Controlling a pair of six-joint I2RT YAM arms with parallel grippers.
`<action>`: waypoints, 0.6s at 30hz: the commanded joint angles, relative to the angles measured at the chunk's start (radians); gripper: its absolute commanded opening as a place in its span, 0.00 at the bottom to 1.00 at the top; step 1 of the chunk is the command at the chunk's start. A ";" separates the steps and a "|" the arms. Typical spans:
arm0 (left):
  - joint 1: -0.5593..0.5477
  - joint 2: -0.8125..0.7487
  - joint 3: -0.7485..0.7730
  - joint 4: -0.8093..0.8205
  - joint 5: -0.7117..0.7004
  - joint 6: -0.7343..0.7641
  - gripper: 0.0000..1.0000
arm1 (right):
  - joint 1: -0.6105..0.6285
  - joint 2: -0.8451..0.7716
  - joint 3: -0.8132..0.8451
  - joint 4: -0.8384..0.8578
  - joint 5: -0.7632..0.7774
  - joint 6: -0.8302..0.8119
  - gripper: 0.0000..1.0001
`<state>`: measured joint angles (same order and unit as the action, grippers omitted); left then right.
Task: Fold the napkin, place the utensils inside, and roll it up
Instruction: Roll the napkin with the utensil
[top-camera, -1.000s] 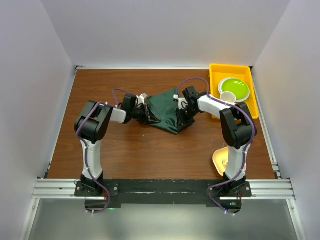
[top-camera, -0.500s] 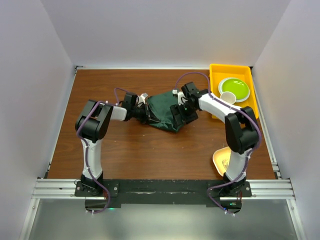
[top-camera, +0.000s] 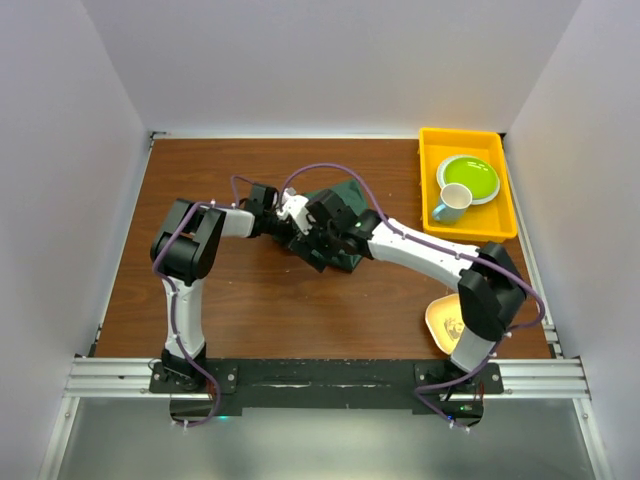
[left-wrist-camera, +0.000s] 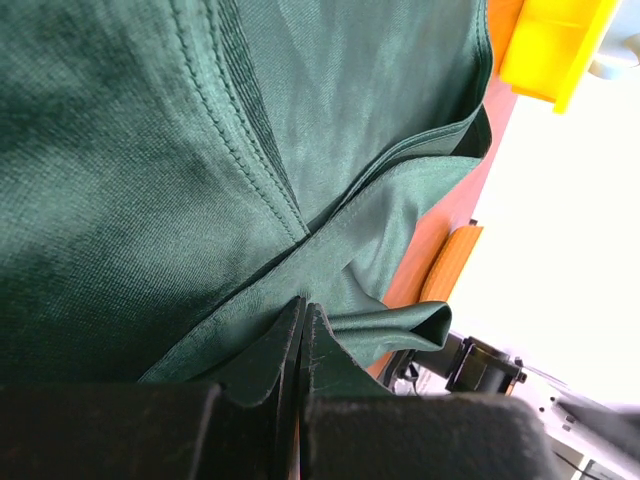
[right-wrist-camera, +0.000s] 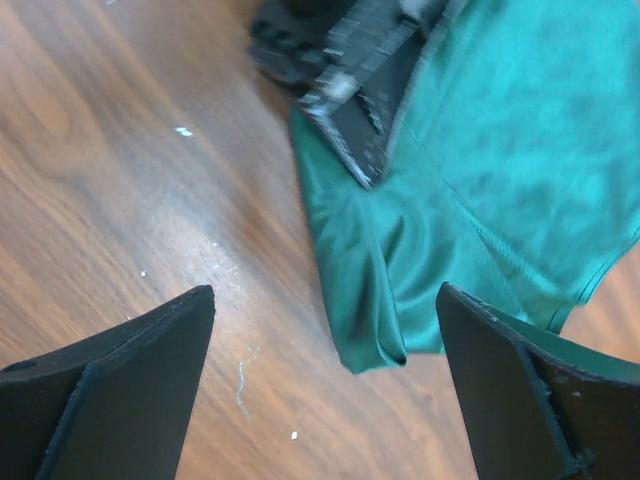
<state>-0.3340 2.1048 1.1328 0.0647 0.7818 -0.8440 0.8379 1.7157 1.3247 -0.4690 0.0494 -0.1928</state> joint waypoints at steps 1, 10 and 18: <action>0.001 0.069 -0.028 -0.177 -0.118 0.077 0.00 | 0.030 0.068 0.010 0.063 0.081 -0.154 0.84; 0.001 0.086 -0.021 -0.198 -0.110 0.088 0.00 | 0.038 0.183 0.024 0.115 0.058 -0.220 0.62; 0.007 0.095 -0.024 -0.198 -0.098 0.094 0.00 | 0.036 0.237 0.001 0.133 0.043 -0.241 0.62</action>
<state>-0.3294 2.1193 1.1484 0.0254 0.8162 -0.8341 0.8757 1.9419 1.3251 -0.3904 0.0898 -0.4000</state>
